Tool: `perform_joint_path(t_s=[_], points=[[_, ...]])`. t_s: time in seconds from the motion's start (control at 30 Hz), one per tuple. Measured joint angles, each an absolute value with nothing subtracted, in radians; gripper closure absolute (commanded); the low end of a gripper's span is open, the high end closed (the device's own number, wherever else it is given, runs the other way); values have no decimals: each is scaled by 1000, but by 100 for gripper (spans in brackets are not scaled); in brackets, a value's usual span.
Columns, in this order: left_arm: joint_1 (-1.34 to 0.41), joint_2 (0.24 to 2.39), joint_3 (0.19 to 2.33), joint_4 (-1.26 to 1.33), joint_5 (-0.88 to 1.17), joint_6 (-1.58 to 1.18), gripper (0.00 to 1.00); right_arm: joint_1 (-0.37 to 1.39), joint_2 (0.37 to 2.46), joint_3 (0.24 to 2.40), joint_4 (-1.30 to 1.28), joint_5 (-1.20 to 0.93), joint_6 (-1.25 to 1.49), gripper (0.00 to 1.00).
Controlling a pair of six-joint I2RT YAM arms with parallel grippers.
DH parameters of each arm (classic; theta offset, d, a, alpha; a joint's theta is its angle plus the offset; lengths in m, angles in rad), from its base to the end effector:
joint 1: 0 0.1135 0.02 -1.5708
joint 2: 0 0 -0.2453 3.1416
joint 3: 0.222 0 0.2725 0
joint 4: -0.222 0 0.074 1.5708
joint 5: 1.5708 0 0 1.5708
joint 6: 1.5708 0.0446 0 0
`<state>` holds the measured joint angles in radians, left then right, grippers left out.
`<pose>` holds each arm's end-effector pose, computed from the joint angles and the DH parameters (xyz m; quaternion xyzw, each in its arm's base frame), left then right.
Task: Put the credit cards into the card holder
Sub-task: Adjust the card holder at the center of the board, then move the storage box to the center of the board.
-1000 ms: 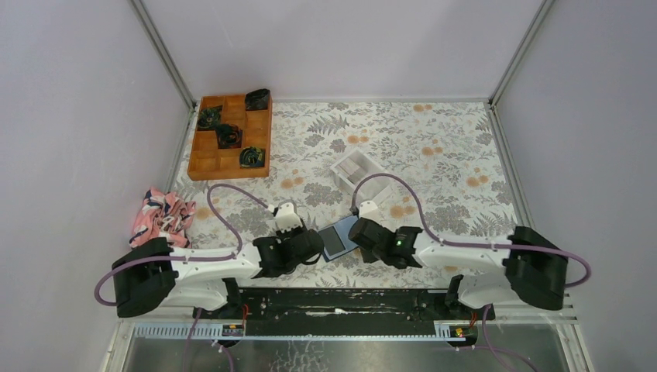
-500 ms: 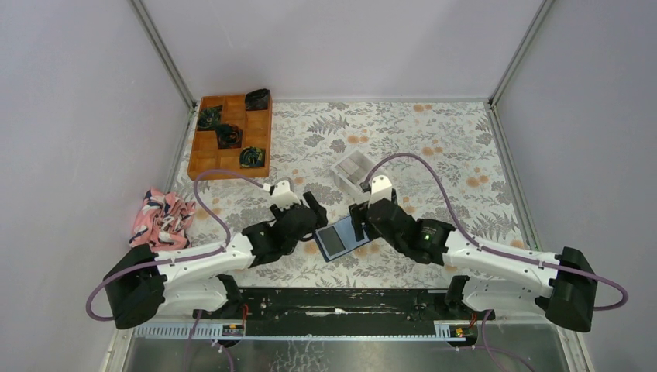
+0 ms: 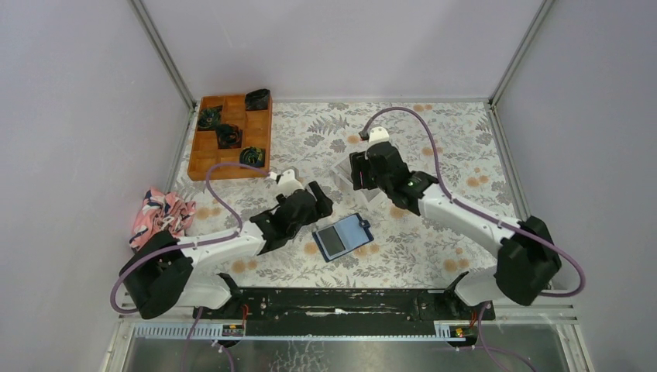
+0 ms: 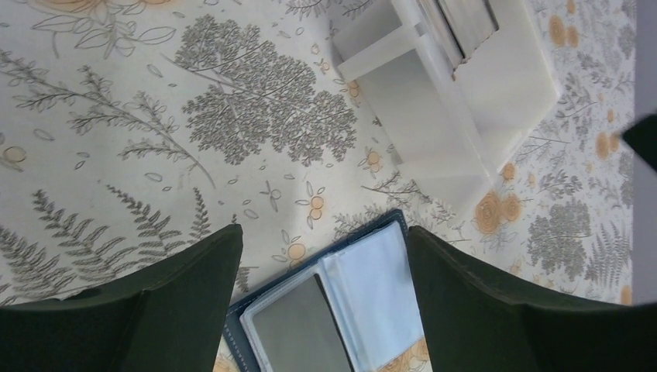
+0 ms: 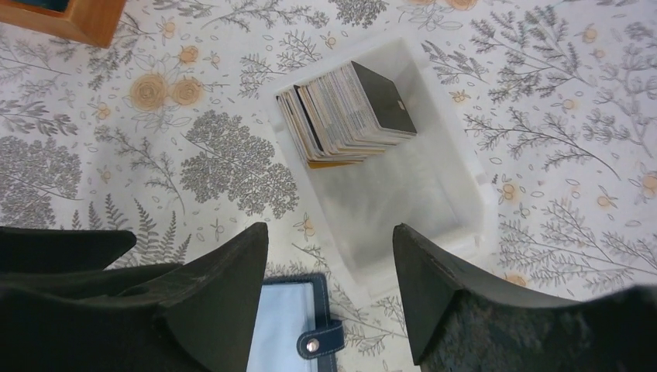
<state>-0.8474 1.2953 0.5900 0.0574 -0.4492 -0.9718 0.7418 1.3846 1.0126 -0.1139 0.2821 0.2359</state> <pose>0.2036 -0.2013 0.1540 -0.1532 0.8651 -0.2201 0.4239 0.2645 0.2255 0.2593 -0.1419 0.8391 0.1337 0.5078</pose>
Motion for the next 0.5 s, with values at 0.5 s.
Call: perform_joint_path(t_s=[0.5], points=[[-804, 1399, 596, 182, -373, -926, 22, 554, 1648, 1109, -27, -54, 220, 36]])
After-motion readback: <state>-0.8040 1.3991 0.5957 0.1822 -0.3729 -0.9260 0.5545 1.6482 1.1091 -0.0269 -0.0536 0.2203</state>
